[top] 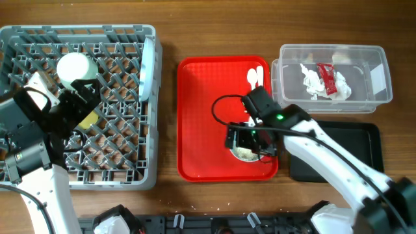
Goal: Sort waste into correct bins and load items into the dishwasher rack
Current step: 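Reach the right gripper to the light-blue rice bowl and grasp its rim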
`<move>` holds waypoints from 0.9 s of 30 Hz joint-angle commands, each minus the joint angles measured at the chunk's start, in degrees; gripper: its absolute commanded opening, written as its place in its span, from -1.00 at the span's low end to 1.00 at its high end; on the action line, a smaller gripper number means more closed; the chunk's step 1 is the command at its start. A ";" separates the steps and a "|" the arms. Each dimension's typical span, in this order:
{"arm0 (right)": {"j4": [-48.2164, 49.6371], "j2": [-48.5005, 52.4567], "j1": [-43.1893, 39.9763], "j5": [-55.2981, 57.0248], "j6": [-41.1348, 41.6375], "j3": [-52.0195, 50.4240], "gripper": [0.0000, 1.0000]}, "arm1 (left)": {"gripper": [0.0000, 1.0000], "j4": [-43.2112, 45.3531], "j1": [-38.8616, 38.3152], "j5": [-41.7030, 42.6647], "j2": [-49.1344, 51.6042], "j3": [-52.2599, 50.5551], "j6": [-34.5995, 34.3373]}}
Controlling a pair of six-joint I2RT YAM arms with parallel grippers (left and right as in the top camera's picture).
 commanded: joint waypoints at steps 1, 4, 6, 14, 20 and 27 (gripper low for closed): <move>4.20 7.13 1.86 -5.66 -2.56 -0.09 0.57 | 1.00 0.15 0.04 0.90 0.46 0.17 1.09; 7.08 9.05 5.03 -0.24 -2.36 -0.09 0.52 | 1.00 0.13 0.04 0.87 0.46 0.17 1.09; 7.54 9.05 5.84 3.08 -2.32 -0.09 0.08 | 1.00 0.15 0.04 0.87 0.46 0.17 1.09; 5.33 9.05 6.21 12.44 -2.36 -0.07 -0.55 | 1.00 0.15 0.04 0.87 0.46 0.17 1.09; 6.01 9.03 11.54 16.52 0.00 0.04 -0.59 | 1.00 0.15 0.04 0.87 0.46 0.17 1.09; 1.92 9.03 12.24 18.29 -1.05 2.56 -0.91 | 1.00 0.15 0.04 0.87 0.46 0.17 1.09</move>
